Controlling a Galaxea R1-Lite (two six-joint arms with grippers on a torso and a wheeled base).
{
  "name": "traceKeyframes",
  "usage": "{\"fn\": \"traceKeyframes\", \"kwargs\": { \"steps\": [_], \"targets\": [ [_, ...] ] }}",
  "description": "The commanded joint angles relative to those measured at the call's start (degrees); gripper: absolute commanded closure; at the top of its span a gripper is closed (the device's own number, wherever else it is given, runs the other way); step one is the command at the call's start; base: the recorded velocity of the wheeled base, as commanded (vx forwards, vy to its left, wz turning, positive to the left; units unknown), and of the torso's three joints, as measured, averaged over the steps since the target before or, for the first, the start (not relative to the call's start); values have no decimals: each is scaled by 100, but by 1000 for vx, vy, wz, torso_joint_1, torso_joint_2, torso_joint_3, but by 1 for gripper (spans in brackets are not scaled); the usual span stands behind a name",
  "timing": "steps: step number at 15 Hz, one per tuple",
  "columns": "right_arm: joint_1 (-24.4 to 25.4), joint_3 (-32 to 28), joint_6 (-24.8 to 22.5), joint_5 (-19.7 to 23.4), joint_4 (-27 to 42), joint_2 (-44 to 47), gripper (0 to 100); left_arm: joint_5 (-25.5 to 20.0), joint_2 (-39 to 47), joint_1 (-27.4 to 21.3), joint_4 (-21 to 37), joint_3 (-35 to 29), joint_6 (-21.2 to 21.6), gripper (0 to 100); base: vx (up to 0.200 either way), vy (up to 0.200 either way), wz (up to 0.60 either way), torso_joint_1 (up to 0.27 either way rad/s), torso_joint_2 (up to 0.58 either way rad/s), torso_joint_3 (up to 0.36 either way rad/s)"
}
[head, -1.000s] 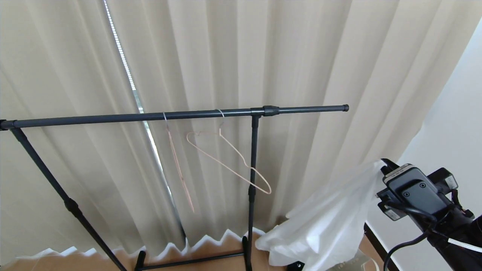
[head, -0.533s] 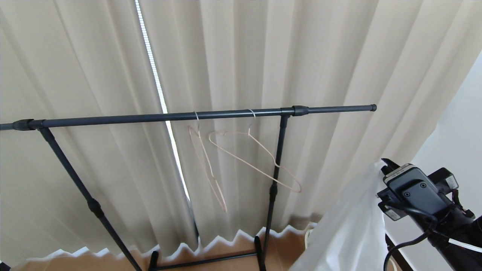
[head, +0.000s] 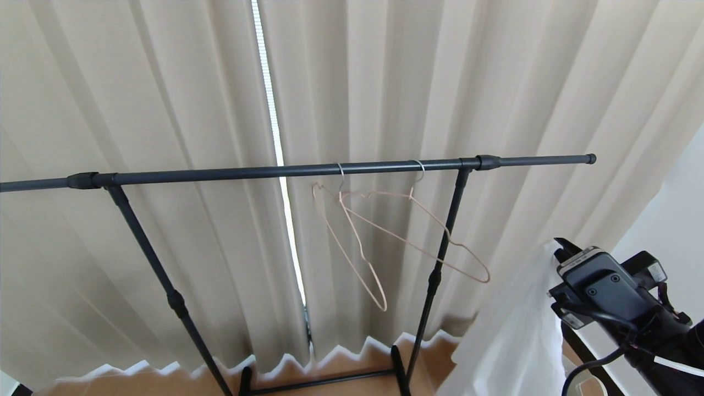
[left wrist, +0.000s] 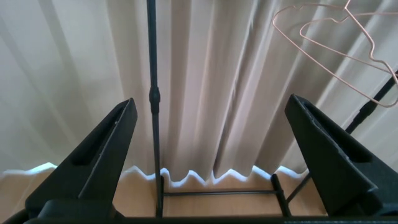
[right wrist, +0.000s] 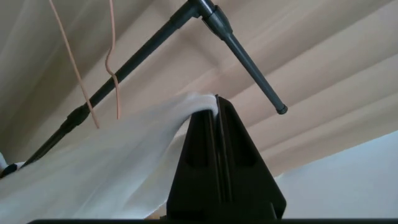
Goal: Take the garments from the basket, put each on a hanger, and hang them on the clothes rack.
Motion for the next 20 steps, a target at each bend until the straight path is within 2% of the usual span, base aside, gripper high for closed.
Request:
{"fn": "traceKeyframes", "kwargs": {
  "steps": [1, 5, 17, 20],
  "targets": [
    [-1, 15, 4, -6, 5, -47, 100, 0, -1, 9, 0, 4, 1, 0, 0, 0, 0, 0, 0, 0],
    [-28, -64, -66, -23, 41, -64, 100, 0, -1, 9, 0, -4, 1, 0, 0, 0, 0, 0, 0, 0],
    [-28, -47, -119, -14, 14, -56, 100, 8, -1, 9, 0, -4, 1, 0, 0, 0, 0, 77, -166, -81],
    [-45, -38, -119, -23, 14, -47, 100, 0, -1, 9, 0, 4, 1, 0, 0, 0, 600, -2, -1, 6]
  ]
}}
